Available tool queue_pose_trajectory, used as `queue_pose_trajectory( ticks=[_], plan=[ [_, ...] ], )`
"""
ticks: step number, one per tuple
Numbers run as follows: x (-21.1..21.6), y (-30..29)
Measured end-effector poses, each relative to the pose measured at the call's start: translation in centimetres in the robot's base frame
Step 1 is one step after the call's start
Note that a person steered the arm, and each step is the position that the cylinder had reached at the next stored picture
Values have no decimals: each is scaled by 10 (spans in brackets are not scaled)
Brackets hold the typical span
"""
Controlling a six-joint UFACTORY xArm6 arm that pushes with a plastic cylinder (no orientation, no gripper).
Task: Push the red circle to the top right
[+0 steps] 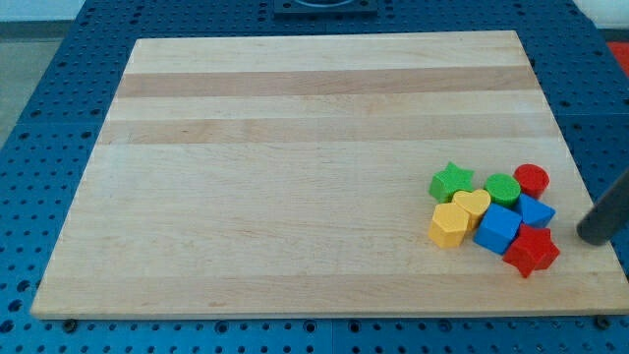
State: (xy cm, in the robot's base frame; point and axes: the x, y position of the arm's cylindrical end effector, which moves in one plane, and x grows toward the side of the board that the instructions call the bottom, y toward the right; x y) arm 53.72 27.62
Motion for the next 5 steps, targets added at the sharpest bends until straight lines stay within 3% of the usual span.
queue_pose_trajectory(
  ticks=[3,5],
  plan=[
    [-69,-103],
    [-78,-101]
  ],
)
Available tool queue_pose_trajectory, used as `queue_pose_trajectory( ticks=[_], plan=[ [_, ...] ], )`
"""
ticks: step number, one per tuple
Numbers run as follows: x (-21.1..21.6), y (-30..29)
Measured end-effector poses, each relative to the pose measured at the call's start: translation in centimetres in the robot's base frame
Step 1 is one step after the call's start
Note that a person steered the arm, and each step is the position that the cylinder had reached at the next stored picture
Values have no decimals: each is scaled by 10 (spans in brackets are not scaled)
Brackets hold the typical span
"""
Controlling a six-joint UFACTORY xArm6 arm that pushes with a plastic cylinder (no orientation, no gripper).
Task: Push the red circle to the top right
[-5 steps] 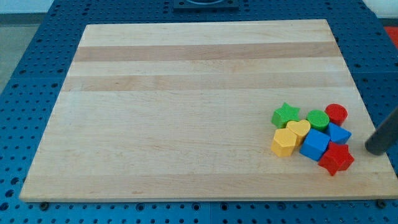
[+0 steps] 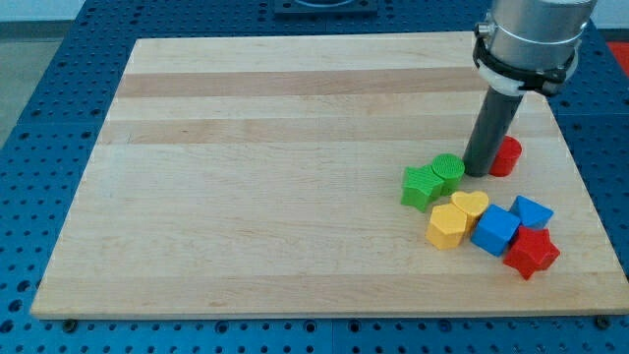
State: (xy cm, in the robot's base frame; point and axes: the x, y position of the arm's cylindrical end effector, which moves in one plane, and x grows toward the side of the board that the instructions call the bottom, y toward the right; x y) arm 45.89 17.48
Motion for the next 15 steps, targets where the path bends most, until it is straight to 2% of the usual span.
queue_pose_trajectory(
  ticks=[2,4,5,8,10,15],
  plan=[
    [15,19],
    [7,64],
    [-12,52],
    [4,2],
    [-18,2],
    [-40,33]
  ],
)
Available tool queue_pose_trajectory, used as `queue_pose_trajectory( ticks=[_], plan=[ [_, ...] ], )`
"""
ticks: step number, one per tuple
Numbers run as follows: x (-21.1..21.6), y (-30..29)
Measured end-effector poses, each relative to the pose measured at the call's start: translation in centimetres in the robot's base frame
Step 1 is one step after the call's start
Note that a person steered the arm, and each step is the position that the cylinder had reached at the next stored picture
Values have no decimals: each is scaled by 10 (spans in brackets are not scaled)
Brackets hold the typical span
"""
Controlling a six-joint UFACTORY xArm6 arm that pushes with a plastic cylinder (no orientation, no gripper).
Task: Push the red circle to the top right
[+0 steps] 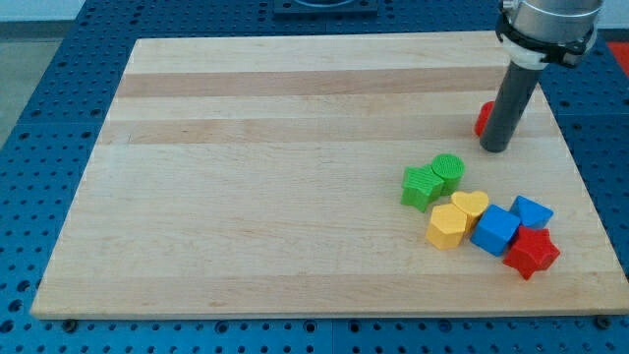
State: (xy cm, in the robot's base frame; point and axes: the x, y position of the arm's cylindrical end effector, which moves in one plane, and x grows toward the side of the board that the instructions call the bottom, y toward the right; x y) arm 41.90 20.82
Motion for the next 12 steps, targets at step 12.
queue_pose_trajectory(
  ticks=[12],
  plan=[
    [-145,30]
  ],
)
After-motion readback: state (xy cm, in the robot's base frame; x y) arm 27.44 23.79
